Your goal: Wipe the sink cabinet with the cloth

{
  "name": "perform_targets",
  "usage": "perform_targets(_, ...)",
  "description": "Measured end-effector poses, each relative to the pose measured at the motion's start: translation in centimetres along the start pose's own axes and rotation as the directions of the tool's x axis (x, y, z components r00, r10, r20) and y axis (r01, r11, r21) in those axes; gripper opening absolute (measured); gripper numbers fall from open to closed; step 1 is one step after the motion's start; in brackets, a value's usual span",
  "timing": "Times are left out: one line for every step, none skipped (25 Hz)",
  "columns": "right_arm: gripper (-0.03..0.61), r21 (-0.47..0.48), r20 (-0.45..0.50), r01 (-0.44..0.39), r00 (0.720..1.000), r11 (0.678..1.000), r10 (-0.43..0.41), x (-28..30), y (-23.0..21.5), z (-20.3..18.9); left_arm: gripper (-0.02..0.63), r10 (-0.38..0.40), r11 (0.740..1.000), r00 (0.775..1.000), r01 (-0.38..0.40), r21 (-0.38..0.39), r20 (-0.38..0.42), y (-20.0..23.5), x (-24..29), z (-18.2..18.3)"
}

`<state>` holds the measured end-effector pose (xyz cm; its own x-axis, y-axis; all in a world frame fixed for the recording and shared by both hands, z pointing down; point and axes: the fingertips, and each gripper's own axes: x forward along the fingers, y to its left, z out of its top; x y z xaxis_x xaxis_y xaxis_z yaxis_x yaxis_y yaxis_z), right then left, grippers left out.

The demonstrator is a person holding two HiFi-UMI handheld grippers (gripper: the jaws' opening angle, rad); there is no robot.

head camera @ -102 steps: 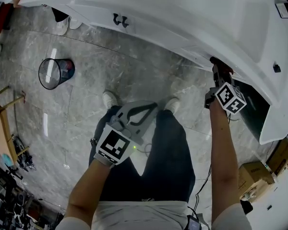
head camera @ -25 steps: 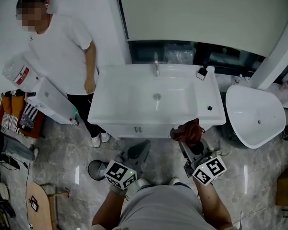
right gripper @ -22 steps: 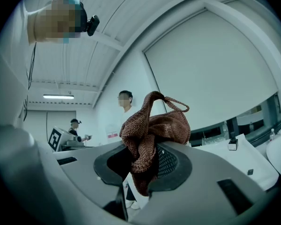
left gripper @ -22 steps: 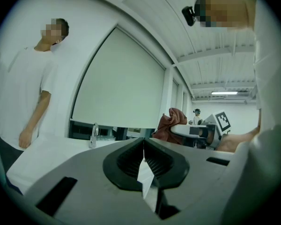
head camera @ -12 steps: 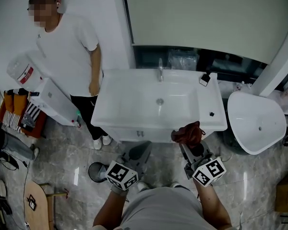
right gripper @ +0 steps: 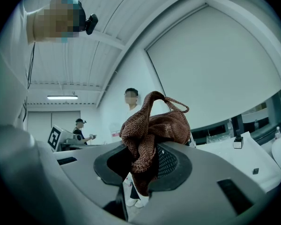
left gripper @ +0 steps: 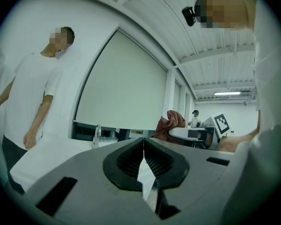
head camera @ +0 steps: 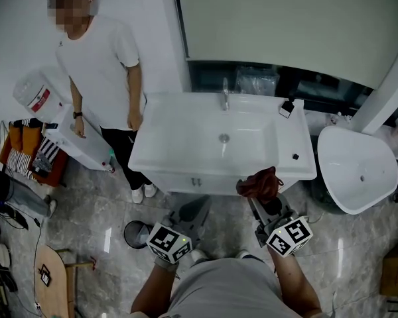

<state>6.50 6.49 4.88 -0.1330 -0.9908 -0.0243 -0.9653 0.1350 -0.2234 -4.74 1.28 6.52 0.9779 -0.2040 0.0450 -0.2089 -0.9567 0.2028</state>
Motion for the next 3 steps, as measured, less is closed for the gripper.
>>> perform_targets(0.094,0.001,-0.002,-0.001,1.000,1.000,0.001,-0.05,-0.10,-0.06,0.012,0.002,1.000,1.000,-0.002,-0.002,0.000,-0.04,-0.01,-0.08)
perform_targets(0.094,0.002,-0.003,-0.001,1.000,1.000,0.001,-0.11,-0.19,-0.10,0.012,0.004,1.000,1.000,-0.004,-0.004,-0.001,-0.09,-0.03,-0.15)
perform_targets(0.094,0.002,-0.004,-0.002,1.000,1.000,0.002,-0.17,-0.27,-0.14,0.012,0.006,1.000,1.000,-0.006,-0.005,-0.001,-0.14,-0.05,-0.23)
